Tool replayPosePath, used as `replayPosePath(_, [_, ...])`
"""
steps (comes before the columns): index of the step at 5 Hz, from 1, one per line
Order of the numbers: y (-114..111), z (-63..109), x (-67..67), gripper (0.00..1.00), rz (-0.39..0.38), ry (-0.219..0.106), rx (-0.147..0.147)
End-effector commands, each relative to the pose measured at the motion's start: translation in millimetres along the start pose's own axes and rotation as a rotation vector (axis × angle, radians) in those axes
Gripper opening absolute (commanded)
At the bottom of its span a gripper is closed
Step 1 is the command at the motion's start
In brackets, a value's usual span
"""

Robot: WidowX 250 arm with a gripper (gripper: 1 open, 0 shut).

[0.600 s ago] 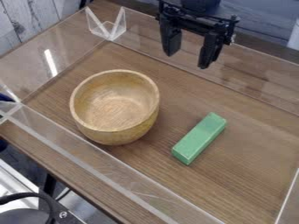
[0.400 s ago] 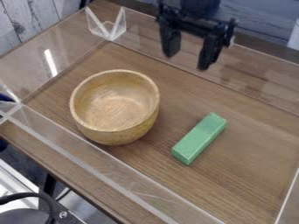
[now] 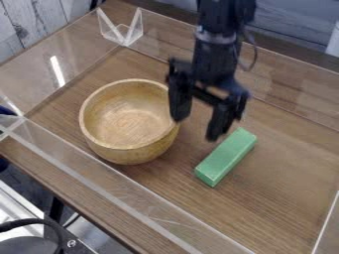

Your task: Put the green block in the brown bowl

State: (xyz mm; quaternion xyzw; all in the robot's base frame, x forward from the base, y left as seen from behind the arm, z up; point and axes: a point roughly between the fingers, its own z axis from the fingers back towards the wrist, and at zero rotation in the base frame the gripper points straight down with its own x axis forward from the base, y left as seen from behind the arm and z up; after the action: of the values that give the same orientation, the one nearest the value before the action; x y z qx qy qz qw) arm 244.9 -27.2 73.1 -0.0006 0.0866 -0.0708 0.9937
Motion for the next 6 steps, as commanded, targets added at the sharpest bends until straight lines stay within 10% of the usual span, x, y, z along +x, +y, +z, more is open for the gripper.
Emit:
replayPosePath(1, [-11, 1.4, 0.5, 1.00, -0.042, -0.082, 0.012])
replayPosePath(6, [-22, -35.8, 14.6, 1.00, -0.093, -0.092, -0.010])
